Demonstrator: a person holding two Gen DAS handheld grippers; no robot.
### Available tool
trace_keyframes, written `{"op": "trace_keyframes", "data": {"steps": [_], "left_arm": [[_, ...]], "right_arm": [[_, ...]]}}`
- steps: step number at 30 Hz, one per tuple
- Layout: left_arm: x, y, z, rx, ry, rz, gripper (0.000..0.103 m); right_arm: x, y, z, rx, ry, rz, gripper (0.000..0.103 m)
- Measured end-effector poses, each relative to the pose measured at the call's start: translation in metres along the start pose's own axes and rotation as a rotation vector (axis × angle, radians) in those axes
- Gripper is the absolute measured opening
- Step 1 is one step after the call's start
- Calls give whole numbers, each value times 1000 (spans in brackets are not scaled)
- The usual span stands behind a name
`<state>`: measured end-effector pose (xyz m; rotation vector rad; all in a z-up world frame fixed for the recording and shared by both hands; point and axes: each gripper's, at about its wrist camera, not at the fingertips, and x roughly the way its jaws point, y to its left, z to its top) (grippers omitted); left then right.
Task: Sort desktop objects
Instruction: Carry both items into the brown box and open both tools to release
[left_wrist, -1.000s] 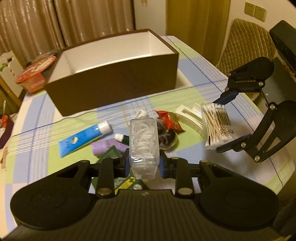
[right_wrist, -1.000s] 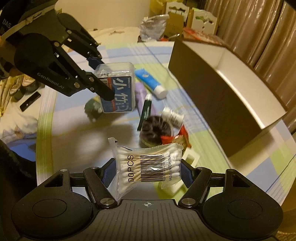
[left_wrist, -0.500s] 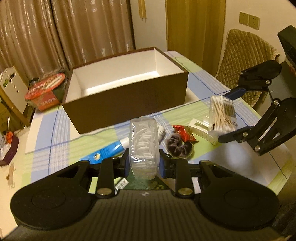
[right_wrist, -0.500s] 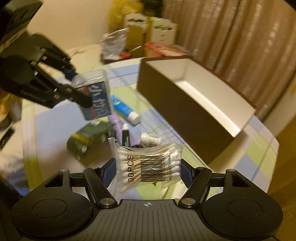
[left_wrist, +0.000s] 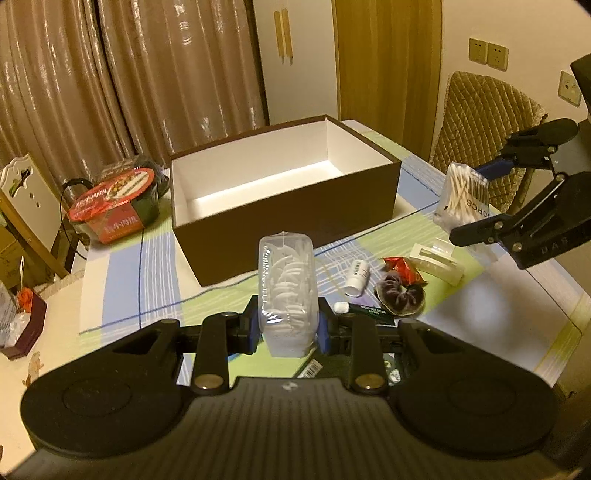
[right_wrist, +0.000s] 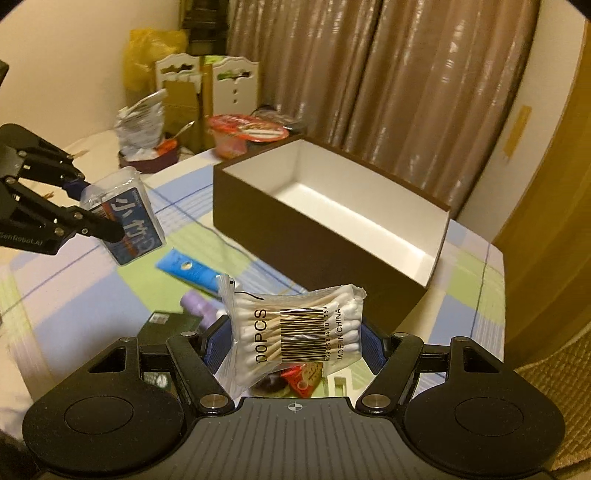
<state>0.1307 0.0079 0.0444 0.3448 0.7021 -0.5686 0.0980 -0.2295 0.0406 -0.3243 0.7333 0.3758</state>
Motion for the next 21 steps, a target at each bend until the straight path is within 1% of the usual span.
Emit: {"op": "trace_keyframes", "data": {"steps": [5,9,14,21], "left_arm": [[7,12,12,12,-20,-7,25],[17,18,28,4,-33,1,25],[35,27,58,-9,-45,28,25],[75,48,120,-2,-65,54,25]], "right_arm": [[4,-2,16,15,8,-20,70],[20,-24,36,20,-7,-13,70],[42,-54,62,27,-29,-2,70],[73,-97,98,36,-59,13,70]]}}
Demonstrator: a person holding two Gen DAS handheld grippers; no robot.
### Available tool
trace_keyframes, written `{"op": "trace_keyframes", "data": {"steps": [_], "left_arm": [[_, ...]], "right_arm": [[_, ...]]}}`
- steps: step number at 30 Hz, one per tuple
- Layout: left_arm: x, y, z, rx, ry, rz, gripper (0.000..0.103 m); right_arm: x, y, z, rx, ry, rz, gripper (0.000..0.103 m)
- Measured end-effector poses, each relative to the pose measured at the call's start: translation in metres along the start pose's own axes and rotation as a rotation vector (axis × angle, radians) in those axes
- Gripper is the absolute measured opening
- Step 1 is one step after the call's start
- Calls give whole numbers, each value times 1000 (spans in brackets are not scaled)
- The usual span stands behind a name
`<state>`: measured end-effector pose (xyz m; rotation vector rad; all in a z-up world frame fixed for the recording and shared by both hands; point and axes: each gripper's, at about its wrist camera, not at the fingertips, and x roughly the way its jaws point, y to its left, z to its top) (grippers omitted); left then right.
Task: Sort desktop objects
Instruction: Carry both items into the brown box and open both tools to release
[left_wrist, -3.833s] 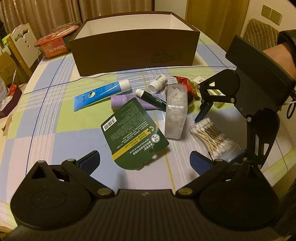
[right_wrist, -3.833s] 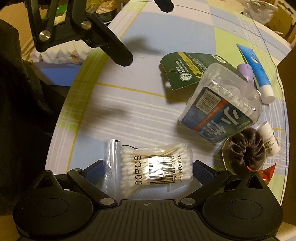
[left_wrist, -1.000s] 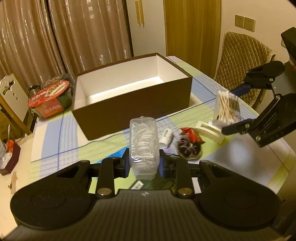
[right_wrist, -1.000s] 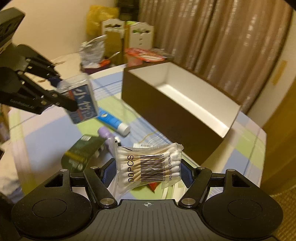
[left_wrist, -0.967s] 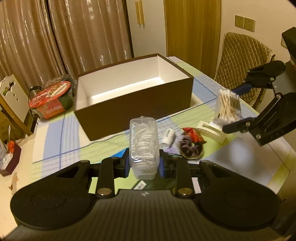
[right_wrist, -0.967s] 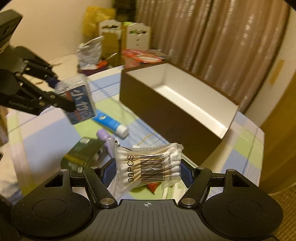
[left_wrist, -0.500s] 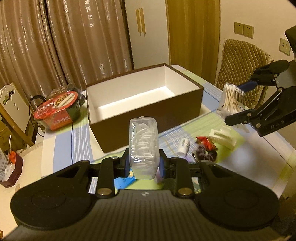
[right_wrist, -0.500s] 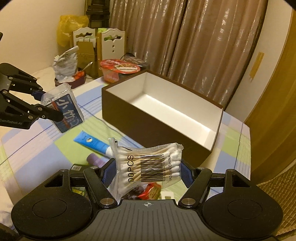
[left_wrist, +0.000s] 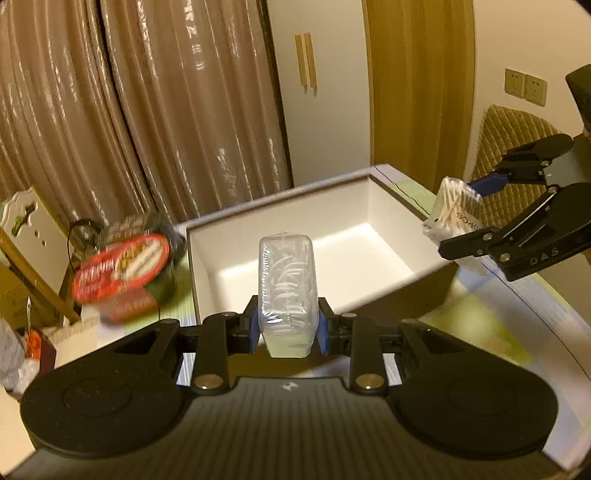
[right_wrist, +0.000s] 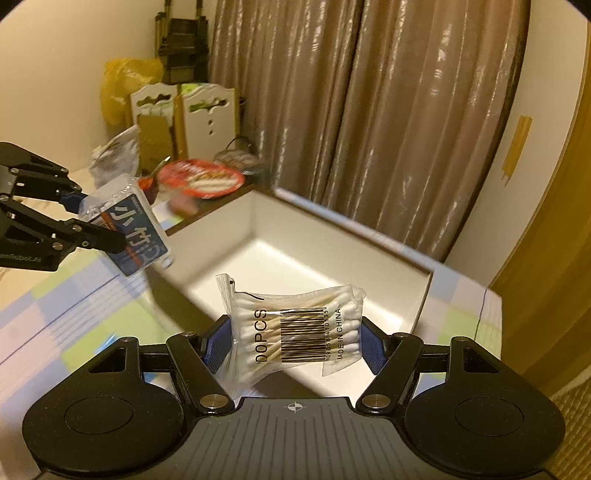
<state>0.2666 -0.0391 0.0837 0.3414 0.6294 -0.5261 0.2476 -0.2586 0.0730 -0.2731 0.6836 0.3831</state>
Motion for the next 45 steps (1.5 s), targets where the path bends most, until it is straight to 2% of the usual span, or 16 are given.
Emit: {"op": "trace_keyframes", "data": {"steps": [4,10,17,22,33,35,36,45], "left_arm": [[31,11,28,21,1,4,25],[87,25,49,42,44,-10,25],[148,26,43,68,141,-54,25],[181,25,35,79,196,-76,25],[212,22,32,76,221,-82,26],[214,20,31,90,216,-70,30],[213,18,32,99,214,-63,36],[198,28,34,78,177,-62,41]], "right_arm": [[24,-21,20,0,-4,6,70],[83,-47,37,19,71,25,70],[149,-61,30,24,206,57,70],[181,-64,25,10,270,71,70],[216,-68,20,-7,350,63,70],[220,-69,19,-8,361,59,70],[222,-69,19,-9,365,58,70],[227,-69,15,-12,372,40,70]]}}
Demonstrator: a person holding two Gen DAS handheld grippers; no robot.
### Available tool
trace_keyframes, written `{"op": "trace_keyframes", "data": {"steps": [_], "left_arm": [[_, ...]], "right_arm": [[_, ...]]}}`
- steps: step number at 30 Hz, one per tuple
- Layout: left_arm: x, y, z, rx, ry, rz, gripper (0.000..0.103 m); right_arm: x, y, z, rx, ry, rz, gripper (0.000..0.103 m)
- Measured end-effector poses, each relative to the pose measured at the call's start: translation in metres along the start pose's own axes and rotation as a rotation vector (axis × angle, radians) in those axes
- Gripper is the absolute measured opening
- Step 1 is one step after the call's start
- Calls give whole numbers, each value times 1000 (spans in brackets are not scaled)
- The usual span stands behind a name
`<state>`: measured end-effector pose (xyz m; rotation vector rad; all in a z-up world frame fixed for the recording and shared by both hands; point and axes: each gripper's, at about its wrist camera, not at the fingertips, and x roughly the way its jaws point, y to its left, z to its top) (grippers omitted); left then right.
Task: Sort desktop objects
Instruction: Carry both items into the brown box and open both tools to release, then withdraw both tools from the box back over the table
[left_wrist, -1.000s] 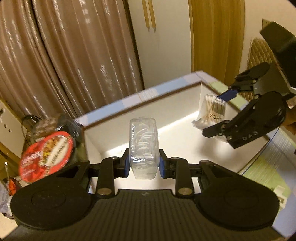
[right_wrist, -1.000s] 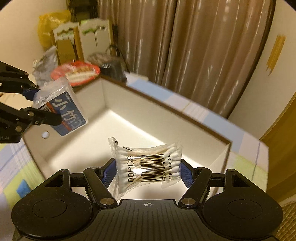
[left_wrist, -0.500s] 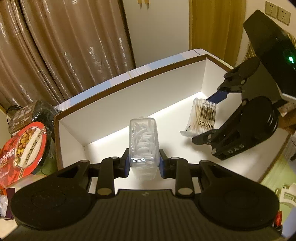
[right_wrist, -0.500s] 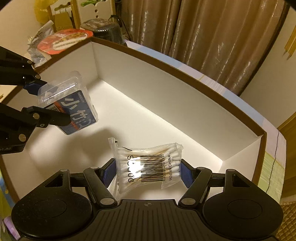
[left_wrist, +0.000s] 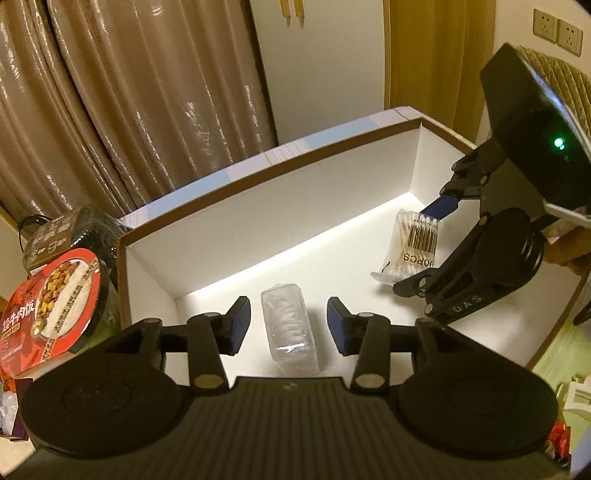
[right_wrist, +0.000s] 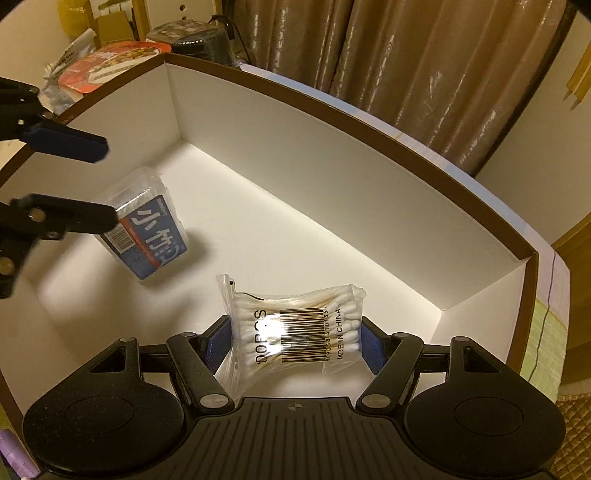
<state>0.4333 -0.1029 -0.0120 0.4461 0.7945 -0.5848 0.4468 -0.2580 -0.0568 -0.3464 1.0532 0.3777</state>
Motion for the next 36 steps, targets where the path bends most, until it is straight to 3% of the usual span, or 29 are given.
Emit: {"op": "trace_keyframes", "data": {"steps": [7,8,9,10,19,27,36], "left_arm": [[-13,4,-3,-19,-19,7,46],[-15,5,-4,-21,-20,10,46],[-14,4,-4,-22,-21,12,46],[-16,4,-6,-25,-23,13,46],[-41,7,-11,-57,-47,34,46],[-67,7,-16,-82,-68,56,47],[-107,0,-43,-122,-91,81,51]], "right_arm": [[0,6,3,-22,-18,-21,70],[-1,7,3,-25,-24,-25,75],[-2,8,4,-29,-30,-29,95],[-3,9,4,-33,-37,-33,103],[-18,13,7,-51,-74,-56,103],[-57,28,3,-60,-151,-51,103],[-105,47,-4,-65,-242,-45,103]]}}
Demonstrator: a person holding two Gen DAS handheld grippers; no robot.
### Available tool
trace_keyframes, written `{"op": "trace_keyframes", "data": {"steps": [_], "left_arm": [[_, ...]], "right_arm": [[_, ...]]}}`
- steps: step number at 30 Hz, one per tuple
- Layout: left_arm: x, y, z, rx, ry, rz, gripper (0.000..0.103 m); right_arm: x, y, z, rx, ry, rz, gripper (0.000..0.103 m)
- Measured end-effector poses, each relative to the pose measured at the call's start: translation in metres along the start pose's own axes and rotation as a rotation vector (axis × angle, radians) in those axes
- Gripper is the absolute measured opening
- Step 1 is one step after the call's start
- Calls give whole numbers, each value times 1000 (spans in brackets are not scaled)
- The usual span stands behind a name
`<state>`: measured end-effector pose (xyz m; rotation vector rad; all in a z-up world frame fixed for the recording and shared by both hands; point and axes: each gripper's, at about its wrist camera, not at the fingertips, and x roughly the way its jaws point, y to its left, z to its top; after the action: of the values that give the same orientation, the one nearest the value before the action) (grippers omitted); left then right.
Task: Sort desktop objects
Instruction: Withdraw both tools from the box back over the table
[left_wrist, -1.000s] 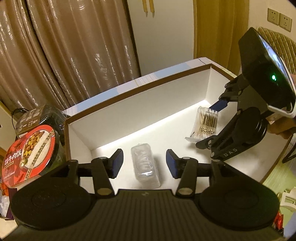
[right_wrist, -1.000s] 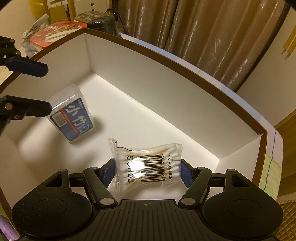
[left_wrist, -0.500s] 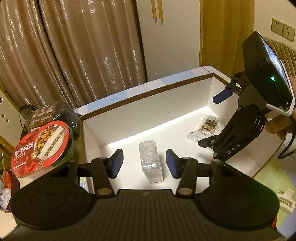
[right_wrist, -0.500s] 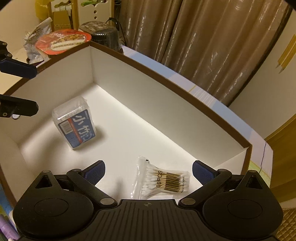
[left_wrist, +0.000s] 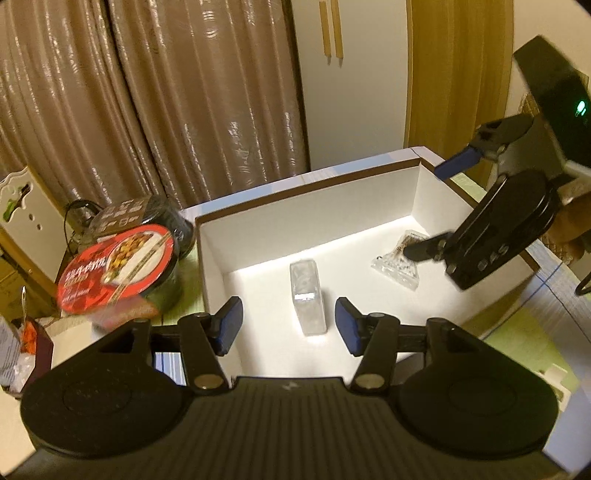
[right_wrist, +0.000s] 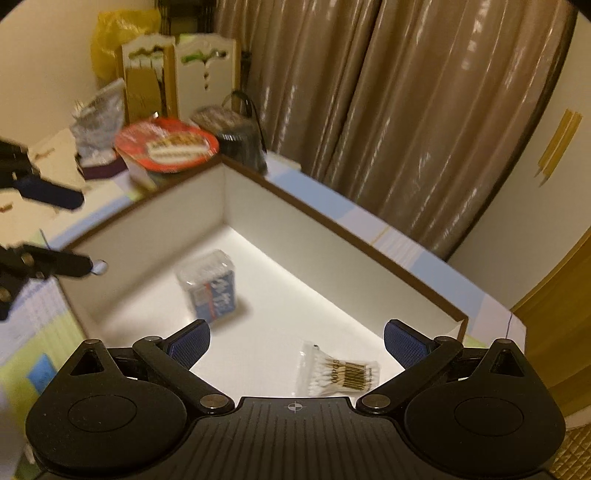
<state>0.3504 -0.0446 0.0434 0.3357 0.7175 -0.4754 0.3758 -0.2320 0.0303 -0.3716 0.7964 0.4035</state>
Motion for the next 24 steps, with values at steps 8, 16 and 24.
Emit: {"op": "trace_keyframes", "data": {"steps": [8,16,24], "left_arm": [[-46,-9,-37,-45,-9,14,57],[-86,-28,-83,-71,-1,19,74],[-122,-48,-129,-87,15,19,93]], "right_arm": [[-62,33,-19,-12,-81,7,103],[-103,66,-71,35,-67,0,103],[-135,90,-129,162,-2,-45,103]]}}
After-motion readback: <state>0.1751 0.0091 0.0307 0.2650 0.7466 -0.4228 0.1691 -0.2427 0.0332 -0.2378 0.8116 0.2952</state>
